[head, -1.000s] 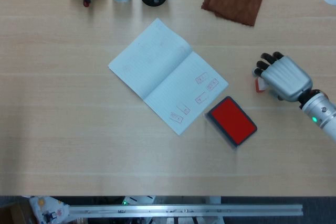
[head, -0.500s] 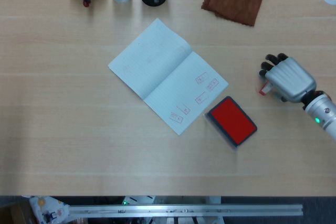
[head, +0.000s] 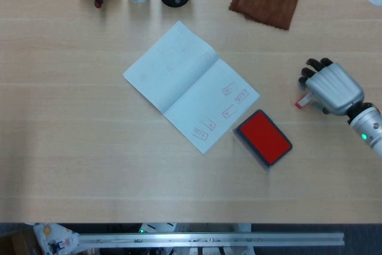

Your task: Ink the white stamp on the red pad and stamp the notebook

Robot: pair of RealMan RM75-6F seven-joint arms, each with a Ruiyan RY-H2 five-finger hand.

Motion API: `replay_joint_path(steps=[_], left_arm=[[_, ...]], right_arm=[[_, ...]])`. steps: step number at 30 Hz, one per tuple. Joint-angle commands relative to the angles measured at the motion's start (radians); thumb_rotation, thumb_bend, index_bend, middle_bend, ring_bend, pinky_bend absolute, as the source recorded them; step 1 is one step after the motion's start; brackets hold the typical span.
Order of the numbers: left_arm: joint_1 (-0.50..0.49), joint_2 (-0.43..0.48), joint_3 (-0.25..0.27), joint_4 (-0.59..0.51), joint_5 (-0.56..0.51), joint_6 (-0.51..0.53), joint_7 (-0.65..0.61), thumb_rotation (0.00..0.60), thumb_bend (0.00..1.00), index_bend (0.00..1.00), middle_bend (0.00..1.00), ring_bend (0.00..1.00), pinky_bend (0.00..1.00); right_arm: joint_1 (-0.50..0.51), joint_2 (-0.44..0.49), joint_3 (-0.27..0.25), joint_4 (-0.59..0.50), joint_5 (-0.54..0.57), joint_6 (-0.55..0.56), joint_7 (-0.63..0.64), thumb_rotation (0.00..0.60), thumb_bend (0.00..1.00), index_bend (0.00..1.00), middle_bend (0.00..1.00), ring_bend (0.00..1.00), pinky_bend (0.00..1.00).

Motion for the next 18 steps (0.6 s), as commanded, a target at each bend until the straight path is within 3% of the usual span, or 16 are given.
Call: replay_joint_path(steps=[1,18], left_arm=[[0.001,0.000,0.001,0.002,-0.001,0.000,-0.002,0.600,0.28,0.22,0.19,0.22,0.13],[0.008,0.000,0.003,0.009,-0.007,0.001,-0.008,0.600,0.28,0.22,0.19,0.22,0.13]], right_arm=[[0.001,0.001,0.001,-0.001,0.002,0.001,0.001,0.600,0.23,0.48,0.39,0.19,0.29],[0.005,-0.017,-0.010,0.025,0.012,-0.021,-0.005,0.600,0.26,0.52,0.39,0.19,0.29]])
